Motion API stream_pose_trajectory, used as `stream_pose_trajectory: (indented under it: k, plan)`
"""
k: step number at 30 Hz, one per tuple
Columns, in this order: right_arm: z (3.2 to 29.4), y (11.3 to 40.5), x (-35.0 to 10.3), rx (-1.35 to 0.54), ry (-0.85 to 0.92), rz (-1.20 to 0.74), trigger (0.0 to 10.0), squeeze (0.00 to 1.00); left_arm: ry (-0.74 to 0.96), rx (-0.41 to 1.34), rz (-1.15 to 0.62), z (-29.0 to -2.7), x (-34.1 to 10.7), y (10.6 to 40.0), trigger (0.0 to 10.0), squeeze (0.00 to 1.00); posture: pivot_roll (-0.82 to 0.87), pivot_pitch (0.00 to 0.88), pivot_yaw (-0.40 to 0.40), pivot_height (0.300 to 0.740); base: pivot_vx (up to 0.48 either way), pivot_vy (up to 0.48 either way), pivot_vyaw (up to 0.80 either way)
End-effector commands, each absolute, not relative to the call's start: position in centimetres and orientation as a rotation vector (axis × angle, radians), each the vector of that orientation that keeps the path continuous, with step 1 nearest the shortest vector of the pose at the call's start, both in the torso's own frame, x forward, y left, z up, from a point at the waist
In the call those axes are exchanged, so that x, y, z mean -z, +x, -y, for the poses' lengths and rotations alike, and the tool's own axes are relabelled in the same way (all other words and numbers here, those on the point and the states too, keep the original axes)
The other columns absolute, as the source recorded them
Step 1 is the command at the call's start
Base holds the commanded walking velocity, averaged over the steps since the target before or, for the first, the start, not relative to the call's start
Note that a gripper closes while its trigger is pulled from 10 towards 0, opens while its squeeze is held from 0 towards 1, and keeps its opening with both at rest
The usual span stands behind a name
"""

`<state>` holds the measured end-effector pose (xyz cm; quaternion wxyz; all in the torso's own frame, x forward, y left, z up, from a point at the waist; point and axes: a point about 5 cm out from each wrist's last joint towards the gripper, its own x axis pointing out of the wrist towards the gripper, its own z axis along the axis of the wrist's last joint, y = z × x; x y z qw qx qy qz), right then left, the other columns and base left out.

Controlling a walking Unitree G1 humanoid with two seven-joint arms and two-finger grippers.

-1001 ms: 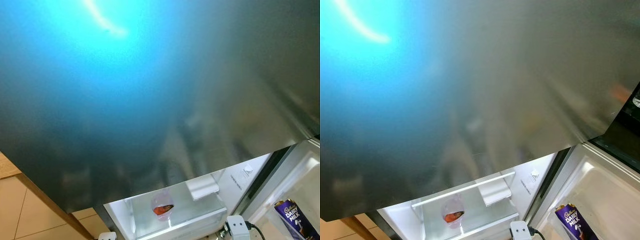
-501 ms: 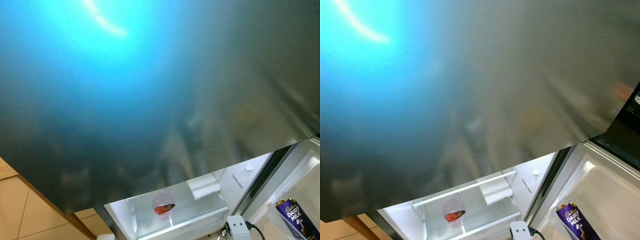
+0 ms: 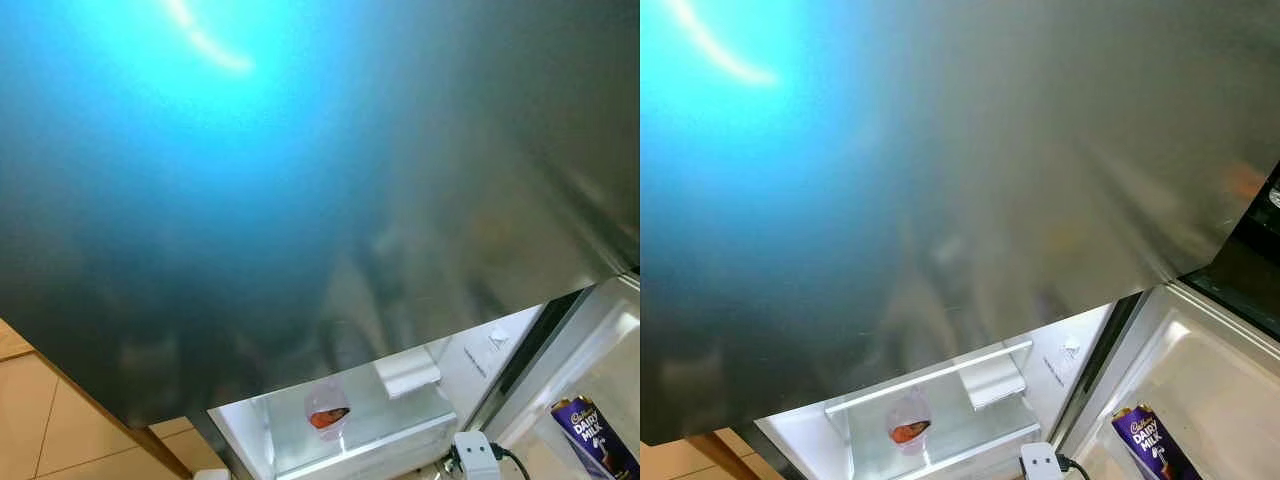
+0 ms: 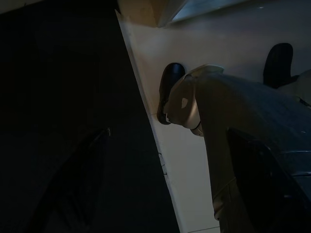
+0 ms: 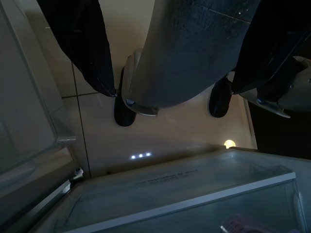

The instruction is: Restocking fridge

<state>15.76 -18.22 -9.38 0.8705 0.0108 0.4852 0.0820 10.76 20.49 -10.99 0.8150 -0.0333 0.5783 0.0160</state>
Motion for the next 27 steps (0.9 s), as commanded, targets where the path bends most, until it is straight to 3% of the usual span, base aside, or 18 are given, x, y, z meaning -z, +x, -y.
stream_pose_trajectory:
  k: [1,27]
  plan:
    - [17.97,15.63,9.46,-0.181,0.023,-1.024,10.0,0.00,-0.057,-0.047,-1.265,-21.39,11.06,9.91,10.0,0.00,-0.02,0.017,0.009,0.740,0.000,0.000,0.00]
    - [17.92,15.64,9.48,-0.181,0.021,-1.029,10.0,0.00,-0.062,-0.031,-1.267,-20.70,11.19,9.89,10.0,0.00,-0.02,0.013,0.010,0.740,0.000,0.000,0.00]
